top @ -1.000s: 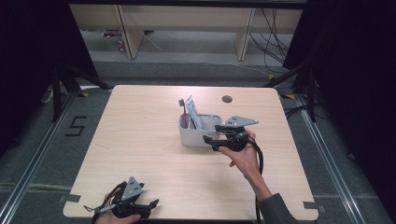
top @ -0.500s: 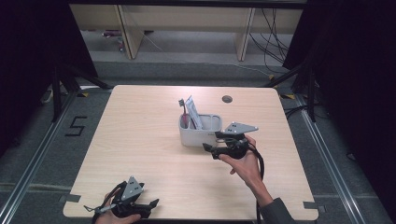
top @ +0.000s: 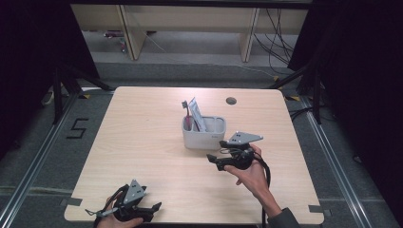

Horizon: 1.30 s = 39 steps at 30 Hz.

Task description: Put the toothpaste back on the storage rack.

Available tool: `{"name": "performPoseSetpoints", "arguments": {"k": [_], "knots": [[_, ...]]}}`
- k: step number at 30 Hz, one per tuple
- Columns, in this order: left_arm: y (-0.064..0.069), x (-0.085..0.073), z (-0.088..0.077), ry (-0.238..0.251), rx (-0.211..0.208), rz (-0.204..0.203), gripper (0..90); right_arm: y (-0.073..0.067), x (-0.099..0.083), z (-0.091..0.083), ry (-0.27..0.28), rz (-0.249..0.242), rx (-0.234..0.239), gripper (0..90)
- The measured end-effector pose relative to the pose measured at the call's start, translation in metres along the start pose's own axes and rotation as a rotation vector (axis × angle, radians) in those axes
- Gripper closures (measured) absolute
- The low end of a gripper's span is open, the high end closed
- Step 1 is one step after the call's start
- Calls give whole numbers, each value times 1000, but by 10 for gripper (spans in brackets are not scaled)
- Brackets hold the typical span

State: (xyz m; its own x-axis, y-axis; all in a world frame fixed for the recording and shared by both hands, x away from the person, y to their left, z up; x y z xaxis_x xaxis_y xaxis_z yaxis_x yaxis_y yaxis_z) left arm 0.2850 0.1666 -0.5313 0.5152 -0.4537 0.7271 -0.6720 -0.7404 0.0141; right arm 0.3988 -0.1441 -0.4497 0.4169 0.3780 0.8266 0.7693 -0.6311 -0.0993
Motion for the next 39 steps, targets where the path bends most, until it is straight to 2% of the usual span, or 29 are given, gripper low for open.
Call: {"name": "performPoseSetpoints", "arguments": {"k": [1, 2, 3, 4, 5, 6, 8, 9, 10, 11, 12, 14, 15, 16, 18, 19, 20, 21, 22, 25, 26, 28, 29, 32, 33, 34, 38, 39], "knots": [[0, 0, 1, 12, -1, -8, 213, 1, -1, -1, 7, -19, -7, 280], [-1, 0, 0, 1, 0, 3, 213, -1, -3, -2, 0, 16, -7, 280], [-1, 0, 0, 1, 0, 3, 214, 1, -4, -4, 3, -8, -15, 280], [-1, 0, 1, 12, -3, -15, 213, 2, -6, -5, 6, -1, -18, 279], [-2, 0, 1, -3, 7, 2, 213, 2, -7, -5, 6, -3, -3, 276], [-2, 0, 0, -8, 6, 6, 213, 2, -10, -8, -12, 19, -21, 275], [1, 1, 1, 2, -1, 3, 213, 3, -13, -9, 2, -1, -20, 272], [2, 1, 2, 4, -2, -1, 214, 3, -16, -11, -6, 15, -18, 271], [1, 1, 1, 1, -3, 12, 213, 3, -19, -12, -10, 18, -31, 271], [2, 0, 2, 3, -3, 1, 214, 3, -20, -13, -11, 14, -28, 271], [1, -1, 1, -2, -2, 12, 213, 4, -22, -16, -17, 10, -43, 270], [-1, -1, 0, 3, 10, 9, 213, 1, -26, -19, -29, 42, -37, 268], [-1, -1, -1, 5, 3, 5, 214, 0, -28, -20, -30, 53, -36, 268], [-1, -1, -1, 6, 8, 1, 214, 3, -29, -20, -15, 18, -42, 268], [-2, -1, -2, -1, 11, 16, 214, 1, -32, -22, -17, 34, -36, 265], [0, -1, -1, 3, 6, 10, 214, 3, -34, -22, -4, 11, -51, 261], [1, -1, 0, 13, 0, -2, 214, 0, -36, -23, -23, 48, -32, 260], [2, -1, 0, 9, 1, -1, 214, 3, -37, -24, -9, 8, -48, 259], [2, -1, 0, 12, 1, -1, 213, 2, -39, -24, -14, 20, -35, 258], [1, -1, 0, 3, 2, 6, 214, 1, -44, -26, -16, 29, -50, 258], [1, -1, 0, 4, 2, 5, 214, -1, -46, -25, -10, 51, -39, 258], [1, -1, -1, 0, 2, 5, 214, 0, -49, -25, -13, 38, -25, 258], [1, -1, -1, 0, 2, 5, 214, -1, -51, -27, -23, 46, -41, 255], [1, -1, 0, -1, 2, 5, 214, -1, -55, -28, -23, 33, -44, 241], [1, -1, 0, 0, 2, 5, 213, -5, -57, -28, -28, 82, -35, 236], [1, -1, -1, -1, 2, 5, 213, -2, -58, -28, -26, 44, -32, 233], [1, -1, -1, 1, 3, 6, 214, -4, -63, -31, -28, 92, -30, 196], [1, -1, 0, 2, 3, 7, 213, -2, -63, -31, -23, 72, -38, 183]]}}
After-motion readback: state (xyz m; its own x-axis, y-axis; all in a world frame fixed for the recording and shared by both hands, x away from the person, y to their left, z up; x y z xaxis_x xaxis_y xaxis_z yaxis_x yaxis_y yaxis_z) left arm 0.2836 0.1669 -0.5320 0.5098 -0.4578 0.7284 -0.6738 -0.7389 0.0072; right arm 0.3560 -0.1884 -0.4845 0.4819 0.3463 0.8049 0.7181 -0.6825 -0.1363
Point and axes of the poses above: each handheld gripper's, and its own axes: z roughly forward along the jaws, x roughly out of its top, y roughly to its right, the point moved 3 cm from there along z, roughly forward along the jaws, and after that the axes turned 1 degree about -y, right-handed, at the moved point
